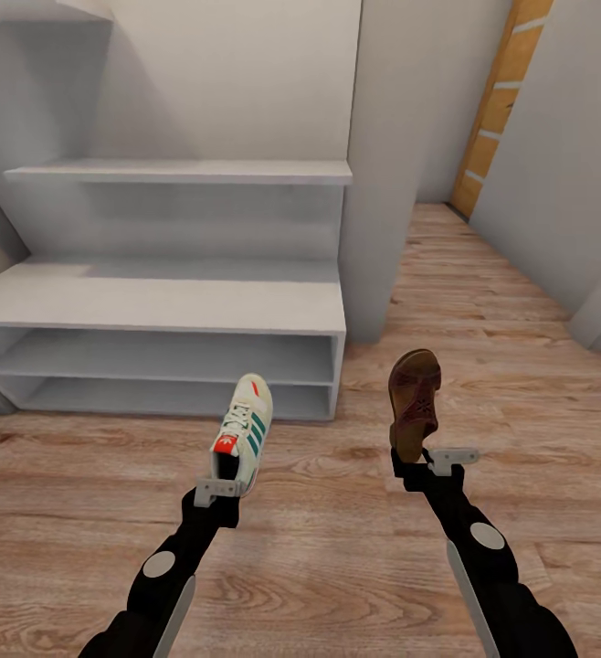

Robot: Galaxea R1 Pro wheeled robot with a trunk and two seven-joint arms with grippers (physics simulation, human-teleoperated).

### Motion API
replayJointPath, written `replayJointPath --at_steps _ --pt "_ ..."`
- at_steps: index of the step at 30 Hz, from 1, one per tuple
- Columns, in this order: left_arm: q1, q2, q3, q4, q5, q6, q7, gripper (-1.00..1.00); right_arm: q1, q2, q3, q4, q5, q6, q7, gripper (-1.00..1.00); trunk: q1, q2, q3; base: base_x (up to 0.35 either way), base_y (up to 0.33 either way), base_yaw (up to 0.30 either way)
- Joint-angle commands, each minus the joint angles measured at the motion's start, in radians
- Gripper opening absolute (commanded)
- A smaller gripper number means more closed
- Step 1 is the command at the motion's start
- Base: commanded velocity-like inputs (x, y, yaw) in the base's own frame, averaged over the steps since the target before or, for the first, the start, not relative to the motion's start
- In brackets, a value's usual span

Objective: Pick up the two gym shoes and the two sandals from the corridor floor and place them onto the hallstand (shoe rack) in the corridor, making sure they are on the rack and not on the floor. Arrange them so the two gym shoes are next to each other and the two sandals are next to each other.

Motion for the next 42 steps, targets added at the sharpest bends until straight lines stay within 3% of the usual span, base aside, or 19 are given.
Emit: replayJointPath --at_steps 1,42 --pt "0.000 0.000 0.001 0.000 0.001 0.000 -0.001 -1.00 0.000 0.000 0.000 0.000 -0.003 0.000 -0.002 -1.00 0.004 -0.007 -0.003 0.000 0.000 0.000" --pt "0.000 0.000 0.001 0.000 0.002 0.000 -0.001 -1.00 0.000 0.000 -0.001 0.000 -0.003 0.000 -0.001 -1.00 0.161 -0.294 -0.132 0.000 0.000 0.000"
